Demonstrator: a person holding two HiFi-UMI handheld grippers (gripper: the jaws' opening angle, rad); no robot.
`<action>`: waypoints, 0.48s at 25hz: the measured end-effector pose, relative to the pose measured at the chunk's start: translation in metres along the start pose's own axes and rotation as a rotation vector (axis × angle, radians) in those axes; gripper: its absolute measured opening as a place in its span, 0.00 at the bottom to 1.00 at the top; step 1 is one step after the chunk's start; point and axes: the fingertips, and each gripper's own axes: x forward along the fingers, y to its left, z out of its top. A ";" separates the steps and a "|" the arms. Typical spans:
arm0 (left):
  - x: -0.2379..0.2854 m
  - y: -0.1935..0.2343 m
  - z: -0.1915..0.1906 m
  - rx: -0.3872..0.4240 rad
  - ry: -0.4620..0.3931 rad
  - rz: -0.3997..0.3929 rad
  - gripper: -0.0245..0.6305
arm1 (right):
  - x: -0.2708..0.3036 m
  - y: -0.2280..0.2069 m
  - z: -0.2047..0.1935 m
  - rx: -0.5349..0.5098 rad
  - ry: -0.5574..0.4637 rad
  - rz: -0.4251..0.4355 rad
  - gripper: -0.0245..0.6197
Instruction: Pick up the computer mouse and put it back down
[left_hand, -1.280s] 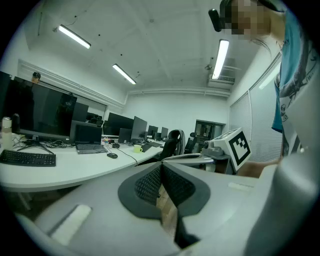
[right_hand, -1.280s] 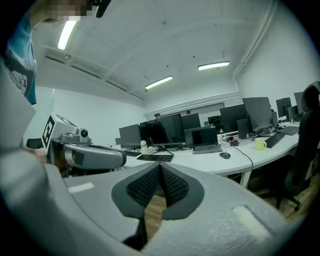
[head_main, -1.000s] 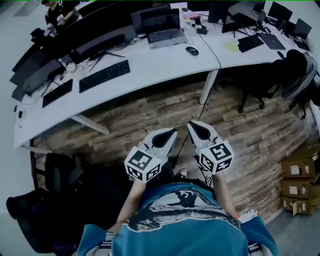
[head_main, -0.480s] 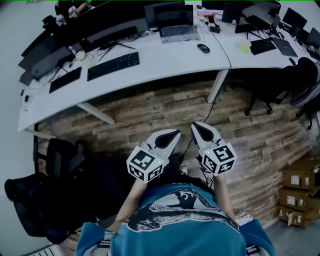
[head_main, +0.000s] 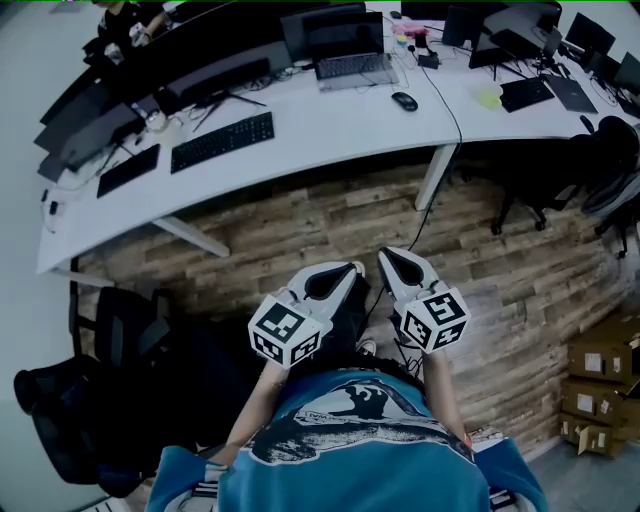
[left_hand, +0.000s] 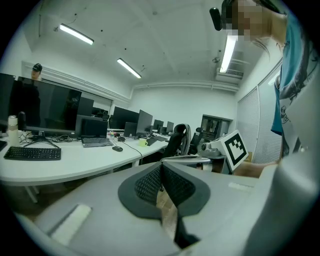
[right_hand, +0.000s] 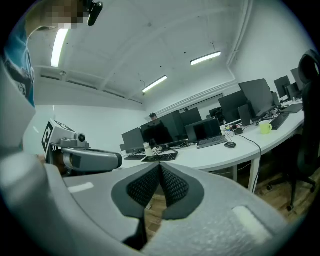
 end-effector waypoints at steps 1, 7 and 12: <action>0.006 0.003 0.001 -0.002 0.001 -0.008 0.06 | 0.002 -0.006 0.000 0.003 0.003 -0.007 0.04; 0.054 0.039 0.012 -0.012 0.000 -0.057 0.06 | 0.029 -0.052 0.013 0.015 0.020 -0.048 0.04; 0.095 0.087 0.036 0.003 0.002 -0.086 0.06 | 0.069 -0.096 0.038 0.011 0.028 -0.084 0.04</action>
